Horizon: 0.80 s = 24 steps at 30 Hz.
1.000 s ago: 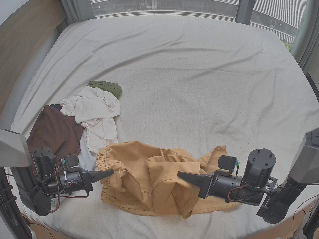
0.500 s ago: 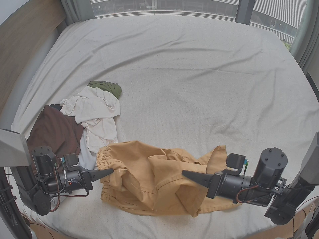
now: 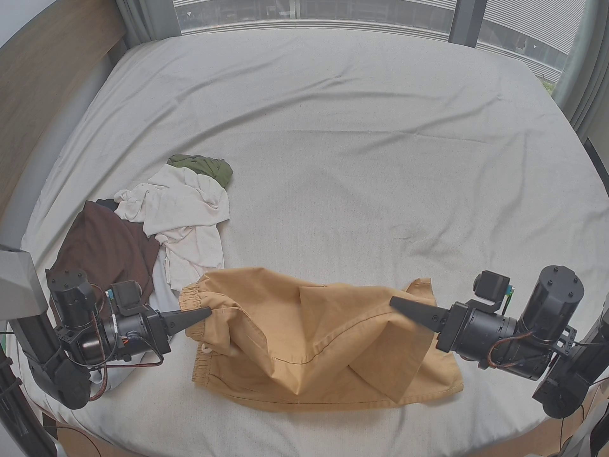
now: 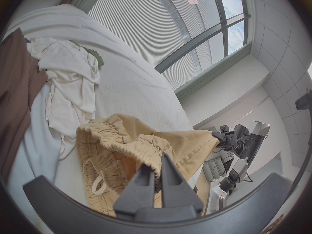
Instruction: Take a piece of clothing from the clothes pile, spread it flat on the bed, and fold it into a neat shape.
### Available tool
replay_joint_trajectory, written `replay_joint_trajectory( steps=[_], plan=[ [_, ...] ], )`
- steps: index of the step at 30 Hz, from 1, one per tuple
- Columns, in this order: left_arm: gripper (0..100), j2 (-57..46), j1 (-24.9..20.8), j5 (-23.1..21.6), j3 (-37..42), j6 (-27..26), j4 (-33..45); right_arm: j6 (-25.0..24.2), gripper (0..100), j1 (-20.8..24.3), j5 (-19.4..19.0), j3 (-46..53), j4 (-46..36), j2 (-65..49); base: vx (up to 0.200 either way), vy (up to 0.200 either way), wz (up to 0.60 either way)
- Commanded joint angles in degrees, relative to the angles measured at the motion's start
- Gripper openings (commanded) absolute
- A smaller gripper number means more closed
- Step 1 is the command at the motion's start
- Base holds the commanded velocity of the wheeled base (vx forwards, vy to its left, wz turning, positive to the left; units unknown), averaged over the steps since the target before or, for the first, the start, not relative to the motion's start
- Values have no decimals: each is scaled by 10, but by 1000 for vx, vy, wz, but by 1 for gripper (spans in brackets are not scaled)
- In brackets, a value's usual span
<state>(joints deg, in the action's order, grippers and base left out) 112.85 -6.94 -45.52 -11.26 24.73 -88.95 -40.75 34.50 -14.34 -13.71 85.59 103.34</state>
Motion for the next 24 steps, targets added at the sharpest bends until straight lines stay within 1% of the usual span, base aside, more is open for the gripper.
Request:
replay_joint_trajectory(
  steps=[1, 5, 7, 9, 11, 12, 13, 15, 16, 17, 18, 20, 23, 24],
  plan=[
    [0, -25, 2, 0, -5, 3, -3, 1, 0, -24, -1, -10, 0, -5, 0, 0, 0],
    [0, -40, 3, 1, -11, 7, -3, 2, 0, -38, -3, -22, -2, -8, 0, 0, 0],
    [0, -54, 3, 0, -17, 7, -3, 11, 0, -54, -13, -27, 1, -8, 0, 0, 0],
    [0, -57, 3, 1, -17, 6, -3, 17, 0, -59, -17, -27, 1, -8, 0, 0, 0],
    [0, -67, -2, 0, -24, 12, -2, 32, 0, -87, -55, -28, 8, -9, 0, 0, 0],
    [0, -68, -3, 0, -24, 13, -2, 32, 0, -87, -57, -27, 9, -10, 0, 0, 0],
    [0, -69, -6, 0, -23, 18, -2, 34, 0, -97, -76, -29, 24, -13, 0, 0, 0],
    [0, -69, -8, 0, -24, 16, -2, 36, 0, -105, -95, -29, 27, -20, 0, 0, 0],
    [0, -69, -8, 0, -24, 16, -2, 36, 0, -105, -95, -29, 27, -20, 0, 0, 0],
    [0, -80, -6, 0, -30, 16, -2, 34, 0, -113, -123, -30, 27, -43, 0, 0, 0],
    [0, -89, -4, 0, -36, 16, -2, 35, 0, -116, -135, -34, 26, -51, 0, 0, 0],
    [0, -106, -1, -1, -39, 20, -2, 37, 0, -127, -141, -47, 26, -53, 0, 0, 0],
    [0, -119, 3, -1, -43, 22, -1, 38, 0, -130, -142, -53, 24, -53, 0, 0, 0],
    [0, -133, 6, -1, -46, 34, -1, 38, 0, -131, -146, -54, 22, -52, 0, 0, 0]
  ],
)
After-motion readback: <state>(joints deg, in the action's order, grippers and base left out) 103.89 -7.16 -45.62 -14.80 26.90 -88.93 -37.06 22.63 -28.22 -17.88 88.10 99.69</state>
